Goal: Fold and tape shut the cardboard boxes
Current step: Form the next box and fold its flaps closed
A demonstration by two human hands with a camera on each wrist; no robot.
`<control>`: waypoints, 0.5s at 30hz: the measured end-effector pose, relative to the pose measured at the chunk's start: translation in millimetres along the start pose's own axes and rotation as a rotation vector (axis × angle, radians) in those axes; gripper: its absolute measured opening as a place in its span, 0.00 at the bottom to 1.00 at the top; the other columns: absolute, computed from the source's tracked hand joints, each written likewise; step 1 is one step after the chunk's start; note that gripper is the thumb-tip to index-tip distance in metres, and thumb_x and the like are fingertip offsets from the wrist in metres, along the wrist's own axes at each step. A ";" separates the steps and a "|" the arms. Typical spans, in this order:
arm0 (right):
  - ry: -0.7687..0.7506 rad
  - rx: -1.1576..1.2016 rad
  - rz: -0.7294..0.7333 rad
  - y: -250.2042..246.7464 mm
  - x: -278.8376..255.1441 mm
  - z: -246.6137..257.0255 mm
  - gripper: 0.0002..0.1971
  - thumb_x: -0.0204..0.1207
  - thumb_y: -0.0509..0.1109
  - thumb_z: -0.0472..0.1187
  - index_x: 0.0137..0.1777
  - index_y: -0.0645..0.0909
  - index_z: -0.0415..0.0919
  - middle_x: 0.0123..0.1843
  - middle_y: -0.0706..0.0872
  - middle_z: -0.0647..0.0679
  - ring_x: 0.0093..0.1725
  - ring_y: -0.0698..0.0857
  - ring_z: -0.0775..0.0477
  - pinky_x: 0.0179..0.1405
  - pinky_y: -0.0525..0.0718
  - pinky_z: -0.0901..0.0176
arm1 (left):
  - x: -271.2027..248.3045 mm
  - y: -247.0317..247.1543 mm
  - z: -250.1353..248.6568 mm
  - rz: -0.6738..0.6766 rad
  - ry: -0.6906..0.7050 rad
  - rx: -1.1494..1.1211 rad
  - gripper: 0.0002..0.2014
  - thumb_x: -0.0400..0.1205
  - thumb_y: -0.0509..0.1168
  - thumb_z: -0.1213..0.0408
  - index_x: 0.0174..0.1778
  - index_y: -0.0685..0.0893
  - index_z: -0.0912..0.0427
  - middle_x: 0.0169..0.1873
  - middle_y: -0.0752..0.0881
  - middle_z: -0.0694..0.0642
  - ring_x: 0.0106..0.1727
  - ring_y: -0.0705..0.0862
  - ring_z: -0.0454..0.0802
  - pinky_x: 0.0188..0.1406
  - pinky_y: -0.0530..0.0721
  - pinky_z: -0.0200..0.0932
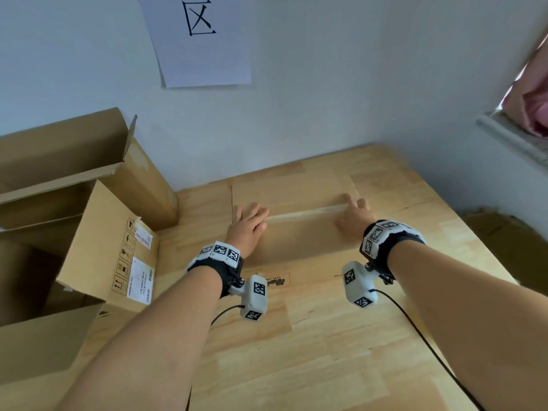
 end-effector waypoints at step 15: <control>0.155 -0.217 0.032 22.4 -69.3 -20.5 0.28 0.85 0.55 0.43 0.82 0.50 0.40 0.75 0.63 0.30 0.69 0.73 0.32 0.66 0.75 0.44 | -53.2 11.2 -2.5 0.080 0.093 -0.028 0.22 0.89 0.49 0.54 0.81 0.60 0.41 0.82 0.49 0.39 0.82 0.31 0.50 0.81 0.39 0.61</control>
Point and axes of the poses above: each hand's wrist, its own x-axis towards the middle knuckle, its own y-axis out of the palm, z = x × y, the point moved 4 cm from there along x, towards the middle knuckle
